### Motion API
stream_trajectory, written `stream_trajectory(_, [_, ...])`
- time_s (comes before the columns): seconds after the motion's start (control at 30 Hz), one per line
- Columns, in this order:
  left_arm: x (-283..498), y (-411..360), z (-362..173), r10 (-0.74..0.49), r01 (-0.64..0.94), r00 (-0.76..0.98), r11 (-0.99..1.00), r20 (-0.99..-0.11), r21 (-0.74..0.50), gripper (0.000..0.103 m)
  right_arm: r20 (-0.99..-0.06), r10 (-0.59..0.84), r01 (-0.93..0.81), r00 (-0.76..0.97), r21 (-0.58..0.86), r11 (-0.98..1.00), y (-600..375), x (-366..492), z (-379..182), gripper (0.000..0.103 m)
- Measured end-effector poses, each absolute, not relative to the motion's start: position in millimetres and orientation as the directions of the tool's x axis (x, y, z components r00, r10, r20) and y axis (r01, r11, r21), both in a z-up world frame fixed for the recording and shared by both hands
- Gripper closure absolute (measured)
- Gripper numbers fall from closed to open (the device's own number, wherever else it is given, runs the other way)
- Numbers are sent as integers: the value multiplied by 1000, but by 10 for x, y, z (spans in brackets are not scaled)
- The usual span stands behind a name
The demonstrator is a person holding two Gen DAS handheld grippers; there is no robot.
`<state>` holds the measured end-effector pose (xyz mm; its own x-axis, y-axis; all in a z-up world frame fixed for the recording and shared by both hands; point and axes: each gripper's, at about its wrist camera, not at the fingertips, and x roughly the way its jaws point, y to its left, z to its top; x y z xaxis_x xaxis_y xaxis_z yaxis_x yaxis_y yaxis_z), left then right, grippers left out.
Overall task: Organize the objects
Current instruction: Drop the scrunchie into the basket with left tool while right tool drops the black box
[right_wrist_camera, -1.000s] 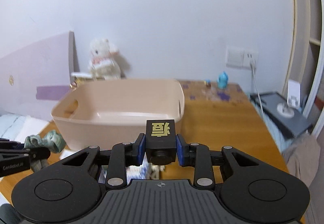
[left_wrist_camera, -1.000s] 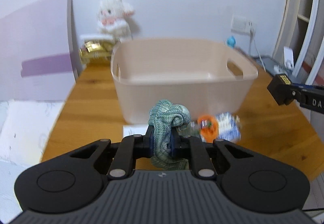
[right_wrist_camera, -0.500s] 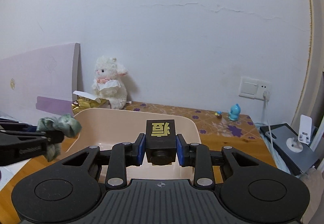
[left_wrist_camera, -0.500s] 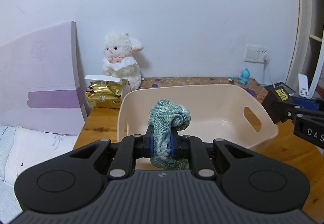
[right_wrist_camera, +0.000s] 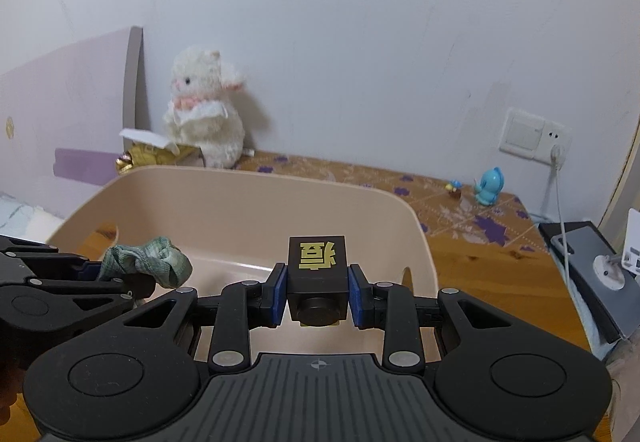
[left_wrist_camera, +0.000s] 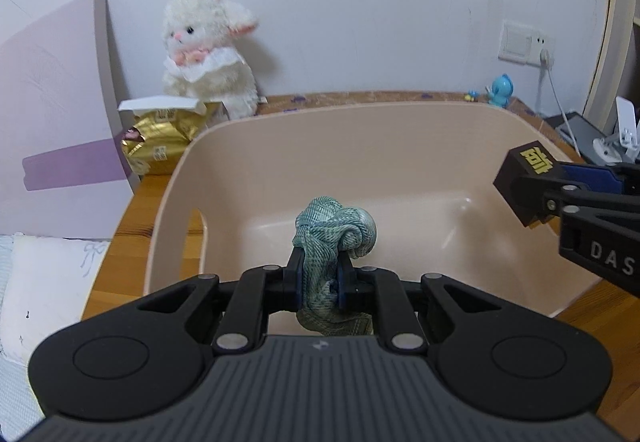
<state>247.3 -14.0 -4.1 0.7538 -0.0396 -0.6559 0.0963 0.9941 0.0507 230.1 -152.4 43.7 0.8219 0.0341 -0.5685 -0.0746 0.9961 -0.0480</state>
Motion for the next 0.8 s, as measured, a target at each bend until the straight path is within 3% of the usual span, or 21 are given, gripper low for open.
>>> stream_trajectory(0.17, [2501,-155,-108,-46,107,736,993,-675,50,81,-587,32,-74,809,-47,996,-1534,2322,363,74])
stream_trajectory(0.23, [2493,-142,-103,-51,104,731,994,-680,37,79,-585,30,-72,811,-48,996,-1534,2322,366,63])
stream_trajectory(0.33, [2447,-116,-52,-60,96,734,995,-676,16,76,-564,21,-67,825,-61,996,-1526,2264,428,55])
stream_trajectory(0.47, [2323,-107,80,-57,91,757,996,-651,19,48,-532,19,-61,847,-61,996,-1543,2137,569,47])
stream_trajectory(0.8, [1861,-39,385,-47,85,799,996,-600,35,30,-483,-1,-27,876,-51,998,-1659,1652,842,30])
